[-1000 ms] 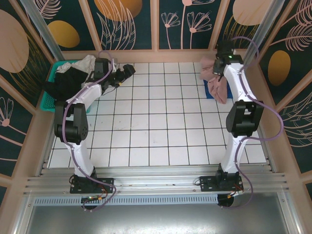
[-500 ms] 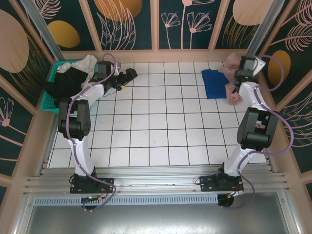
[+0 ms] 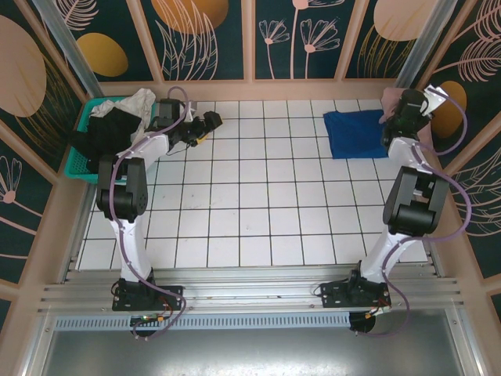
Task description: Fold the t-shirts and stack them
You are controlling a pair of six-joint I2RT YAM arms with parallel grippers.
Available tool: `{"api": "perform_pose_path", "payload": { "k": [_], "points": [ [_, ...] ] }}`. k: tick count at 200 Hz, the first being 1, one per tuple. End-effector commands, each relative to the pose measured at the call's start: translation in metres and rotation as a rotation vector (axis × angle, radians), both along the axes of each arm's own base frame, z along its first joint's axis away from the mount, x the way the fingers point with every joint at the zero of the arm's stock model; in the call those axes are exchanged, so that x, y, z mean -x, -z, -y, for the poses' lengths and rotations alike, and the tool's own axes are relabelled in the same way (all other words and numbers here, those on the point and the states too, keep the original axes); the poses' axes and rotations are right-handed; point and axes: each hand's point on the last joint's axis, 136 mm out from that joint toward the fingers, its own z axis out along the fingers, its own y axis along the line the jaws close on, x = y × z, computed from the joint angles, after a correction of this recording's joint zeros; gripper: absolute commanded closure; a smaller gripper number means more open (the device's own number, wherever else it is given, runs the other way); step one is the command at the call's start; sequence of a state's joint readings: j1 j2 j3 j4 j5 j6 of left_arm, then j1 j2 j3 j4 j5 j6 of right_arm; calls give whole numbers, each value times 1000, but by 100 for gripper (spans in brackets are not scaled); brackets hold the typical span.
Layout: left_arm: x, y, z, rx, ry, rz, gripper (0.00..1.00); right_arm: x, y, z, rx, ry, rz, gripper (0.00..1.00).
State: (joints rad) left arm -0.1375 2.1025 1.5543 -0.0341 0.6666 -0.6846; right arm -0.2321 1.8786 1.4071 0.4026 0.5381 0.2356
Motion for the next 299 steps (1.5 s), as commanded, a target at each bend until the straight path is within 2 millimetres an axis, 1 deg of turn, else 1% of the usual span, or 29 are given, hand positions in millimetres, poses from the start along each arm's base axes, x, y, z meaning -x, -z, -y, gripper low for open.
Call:
{"api": "perform_pose_path", "payload": {
  "k": [1,3,12,21,23,27,41,52,64,88,104,113,124,134,149,162,180,189,203,214,222,231,238,248,262,275,284,291,299],
  "points": [
    [-6,0,6,19,30,8,2,-31,-19,1,75,3,57,100],
    [-6,0,6,19,32,9,2,-33,-15,2,72,8,48,100],
    [-6,0,6,18,34,8,2,-43,-10,6,70,22,37,100],
    [-5,0,6,14,34,9,2,-52,-5,6,71,5,34,100],
    [-5,0,6,13,35,10,2,-54,1,5,66,3,22,100],
    [-5,1,5,11,33,9,2,-57,5,6,56,3,15,100],
    [-4,3,4,0,30,8,2,-62,14,4,27,3,8,100],
    [-4,6,4,0,31,2,2,-63,15,1,14,0,9,100],
    [-4,9,5,3,34,-6,2,-65,10,1,-1,15,5,100],
    [-5,13,7,15,41,-15,2,-69,-11,5,44,114,6,100],
    [-6,13,8,20,46,-15,2,-69,-23,10,65,180,39,100],
    [-6,13,8,18,47,-14,2,-71,-25,9,56,187,46,100],
    [-5,12,7,13,49,-11,2,-75,-19,3,41,169,33,100],
    [-3,14,7,9,48,-13,2,-77,-7,-7,39,150,-1,100],
    [0,18,7,11,50,-16,2,-78,26,-28,29,93,-73,100],
    [4,24,6,15,51,-26,2,-76,59,-47,1,28,-150,100],
    [9,32,7,19,57,-40,2,-85,104,-81,-77,-166,-266,100],
    [11,34,7,18,60,-42,2,-89,122,-99,-100,-262,-337,100],
    [14,37,6,13,63,-45,2,-88,142,-111,-112,-308,-438,100],
    [16,38,5,8,63,-45,2,-88,152,-120,-116,-360,-485,100],
    [16,38,5,6,63,-43,2,-86,157,-122,-113,-371,-508,100],
    [17,38,6,7,65,-44,2,-87,160,-127,-103,-408,-527,100],
    [17,39,6,8,66,-46,2,-86,160,-125,-96,-406,-541,100],
    [18,40,6,9,68,-48,2,-87,155,-125,-78,-415,-560,100],
    [18,38,5,7,68,-46,2,-91,138,-123,-54,-429,-574,100],
    [18,38,6,4,70,-46,2,-96,120,-126,-39,-460,-599,100],
    [18,38,6,4,69,-45,2,-96,111,-130,-28,-471,-620,100],
    [18,37,5,4,69,-43,2,-95,112,-136,-18,-500,-648,100],
    [19,38,5,5,68,-42,2,-94,117,-142,-12,-529,-681,100]
  ]
}}
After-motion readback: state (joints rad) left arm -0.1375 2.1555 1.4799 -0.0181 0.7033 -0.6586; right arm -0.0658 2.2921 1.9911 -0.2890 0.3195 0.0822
